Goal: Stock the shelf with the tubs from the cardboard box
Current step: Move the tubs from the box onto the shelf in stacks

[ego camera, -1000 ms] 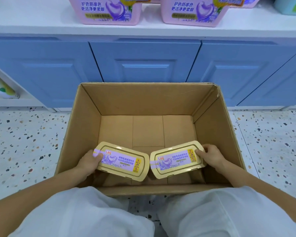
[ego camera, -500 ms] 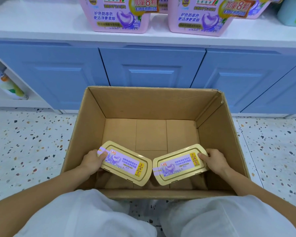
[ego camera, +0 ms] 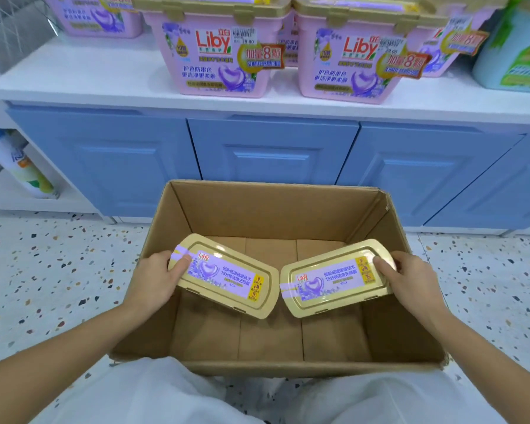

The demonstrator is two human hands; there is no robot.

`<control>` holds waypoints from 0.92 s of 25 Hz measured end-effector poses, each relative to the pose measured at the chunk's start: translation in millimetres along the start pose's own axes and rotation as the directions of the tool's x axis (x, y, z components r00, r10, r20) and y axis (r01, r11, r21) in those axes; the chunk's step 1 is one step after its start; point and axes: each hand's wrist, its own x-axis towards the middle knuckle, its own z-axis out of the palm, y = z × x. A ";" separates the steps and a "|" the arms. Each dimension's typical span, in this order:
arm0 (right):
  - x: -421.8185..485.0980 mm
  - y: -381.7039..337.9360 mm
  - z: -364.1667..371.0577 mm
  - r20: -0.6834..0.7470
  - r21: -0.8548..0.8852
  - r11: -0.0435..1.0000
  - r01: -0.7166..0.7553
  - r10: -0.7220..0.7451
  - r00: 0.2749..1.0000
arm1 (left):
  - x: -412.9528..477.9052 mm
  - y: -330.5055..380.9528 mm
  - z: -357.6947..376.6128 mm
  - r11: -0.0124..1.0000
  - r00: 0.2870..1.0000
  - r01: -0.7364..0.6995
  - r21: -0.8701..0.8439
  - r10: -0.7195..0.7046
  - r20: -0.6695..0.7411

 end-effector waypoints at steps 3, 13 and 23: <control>8.2 -20.7 -35.3 -0.064 0.034 0.999 0.005 -0.003 0.998 | 8.6 19.7 -27.6 0.998 0.999 -0.010 -0.070 0.008 -0.036; 57.3 -113.7 -152.9 -0.285 0.162 0.976 0.148 -0.097 0.954 | 39.8 125.1 -153.6 0.961 0.984 -0.070 -0.267 0.022 -0.178; 112.1 -193.4 -266.6 -0.374 0.295 0.926 0.236 -0.115 0.920 | 44.7 211.2 -253.7 0.892 0.962 -0.204 -0.403 0.107 -0.249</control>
